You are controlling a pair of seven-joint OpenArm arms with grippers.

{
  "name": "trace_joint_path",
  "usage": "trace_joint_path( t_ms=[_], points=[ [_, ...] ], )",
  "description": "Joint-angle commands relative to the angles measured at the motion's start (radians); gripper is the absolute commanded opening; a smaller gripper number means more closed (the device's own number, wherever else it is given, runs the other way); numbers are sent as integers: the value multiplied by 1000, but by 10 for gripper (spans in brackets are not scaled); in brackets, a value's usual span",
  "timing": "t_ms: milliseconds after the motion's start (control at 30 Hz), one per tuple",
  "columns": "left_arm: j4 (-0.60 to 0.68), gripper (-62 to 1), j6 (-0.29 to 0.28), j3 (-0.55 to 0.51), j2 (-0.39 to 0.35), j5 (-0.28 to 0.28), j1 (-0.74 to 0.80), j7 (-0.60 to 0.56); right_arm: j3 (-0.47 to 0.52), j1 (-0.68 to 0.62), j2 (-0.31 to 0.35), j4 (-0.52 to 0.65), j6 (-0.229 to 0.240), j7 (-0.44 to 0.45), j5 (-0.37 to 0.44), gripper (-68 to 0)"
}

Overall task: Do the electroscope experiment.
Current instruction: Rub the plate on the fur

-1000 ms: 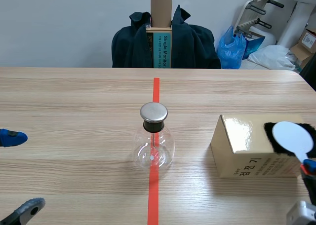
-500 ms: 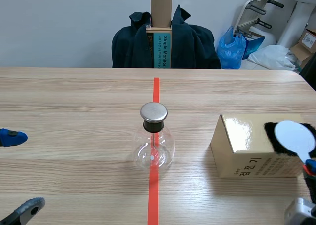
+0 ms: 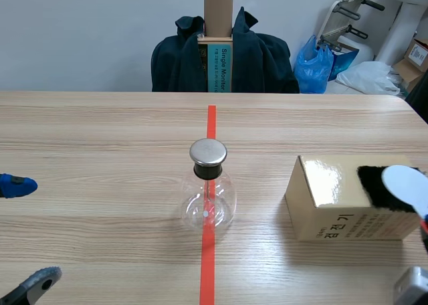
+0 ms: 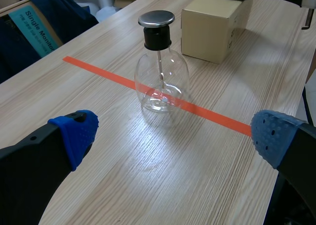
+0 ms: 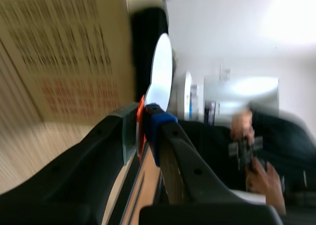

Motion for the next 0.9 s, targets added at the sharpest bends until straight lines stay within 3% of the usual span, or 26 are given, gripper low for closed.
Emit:
trace_joint_path(
  t_ms=[0,167,267,367,400,500,533,700,800,867],
  points=[
    [5,14,-1,2,0,-14,-8,-11,-5,0,1,11,-1,40,4,-667],
    [5,14,-1,2,0,-14,-8,-10,-3,-2,-8,11,-24,-177,-3,-667],
    [5,14,-1,2,0,-14,-8,-11,-2,-2,6,11,29,-61,-8,-667],
    [5,14,-1,2,0,-14,-8,-11,-6,1,1,11,34,39,-8,-667],
    [5,14,-1,2,0,-14,-8,-10,-6,1,-1,11,32,23,-7,-667],
    [5,14,-1,2,0,-14,-8,-10,-4,0,-1,11,31,-152,-6,-667],
    [5,14,-1,2,0,-14,-8,-10,-3,0,1,11,37,-173,-7,-667],
    [5,14,-1,2,0,-14,-8,-10,-12,1,0,11,59,16,-21,-667],
    [5,14,-1,2,0,-14,-8,-10,-11,0,-8,11,24,-99,-21,-667],
    [5,14,-1,2,0,-14,-8,-10,-1,0,-3,11,26,-159,-22,-667]
  ],
)
